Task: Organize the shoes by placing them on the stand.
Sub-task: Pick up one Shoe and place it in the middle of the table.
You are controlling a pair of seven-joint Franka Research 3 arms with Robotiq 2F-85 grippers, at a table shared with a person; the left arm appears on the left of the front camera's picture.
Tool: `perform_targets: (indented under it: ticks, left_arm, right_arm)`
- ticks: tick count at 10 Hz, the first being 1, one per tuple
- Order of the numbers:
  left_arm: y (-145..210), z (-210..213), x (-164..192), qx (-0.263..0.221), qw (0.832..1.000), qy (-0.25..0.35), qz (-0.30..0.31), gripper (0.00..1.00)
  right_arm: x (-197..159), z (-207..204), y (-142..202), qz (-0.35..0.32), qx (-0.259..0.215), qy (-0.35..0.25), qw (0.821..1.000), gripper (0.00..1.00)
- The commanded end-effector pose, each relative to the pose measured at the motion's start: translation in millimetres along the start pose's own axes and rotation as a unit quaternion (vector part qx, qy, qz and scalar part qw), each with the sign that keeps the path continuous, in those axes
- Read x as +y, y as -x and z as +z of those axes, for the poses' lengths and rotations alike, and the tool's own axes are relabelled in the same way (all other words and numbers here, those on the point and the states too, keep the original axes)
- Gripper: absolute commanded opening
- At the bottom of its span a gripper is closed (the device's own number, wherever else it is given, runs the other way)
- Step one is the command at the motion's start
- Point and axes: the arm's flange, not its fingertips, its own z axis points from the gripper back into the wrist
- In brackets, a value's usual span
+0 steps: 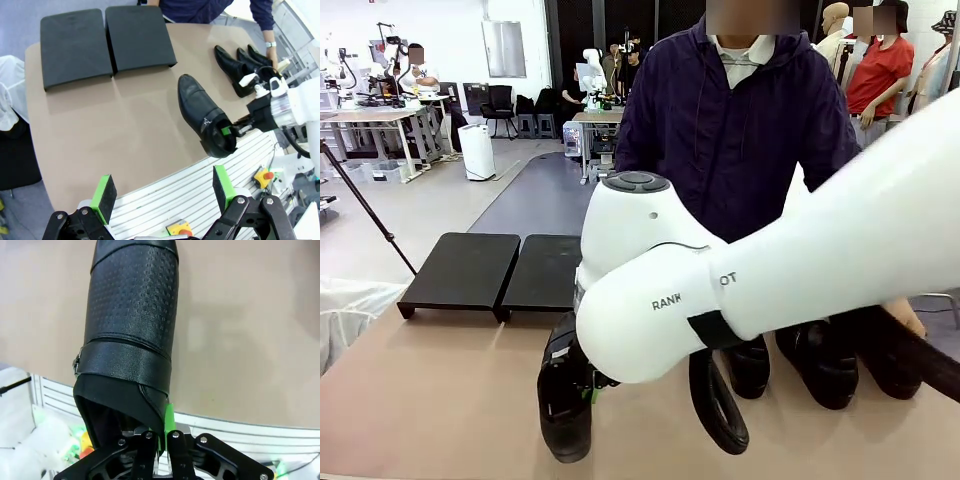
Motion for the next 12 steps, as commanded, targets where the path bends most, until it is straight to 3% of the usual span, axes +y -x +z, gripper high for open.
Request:
perform_targets:
  ticks: [1,5,8,11,12]
  left_arm:
    - [0,1,0,-0.002,1.0,0.01,-0.005,1.0]
    - [0,1,0,-0.002,1.0,0.01,-0.005,1.0]
    - [0,1,0,-0.002,1.0,0.01,-0.005,1.0]
    - [0,1,0,-0.002,1.0,0.01,-0.005,1.0]
    - [0,1,0,-0.002,1.0,0.01,-0.005,1.0]
  right_arm:
    - [27,-12,-20,-0.024,-0.01,-0.029,0.999,0.0]
    - [29,-38,-26,-0.068,0.048,-0.021,0.996,0.0]
    - [17,-40,-19,-0.112,0.044,0.008,0.993,0.0]
    - [7,-43,-18,-0.109,0.056,0.002,0.992,0.0]
    - [5,-43,-18,-0.103,0.059,0.001,0.993,0.38]
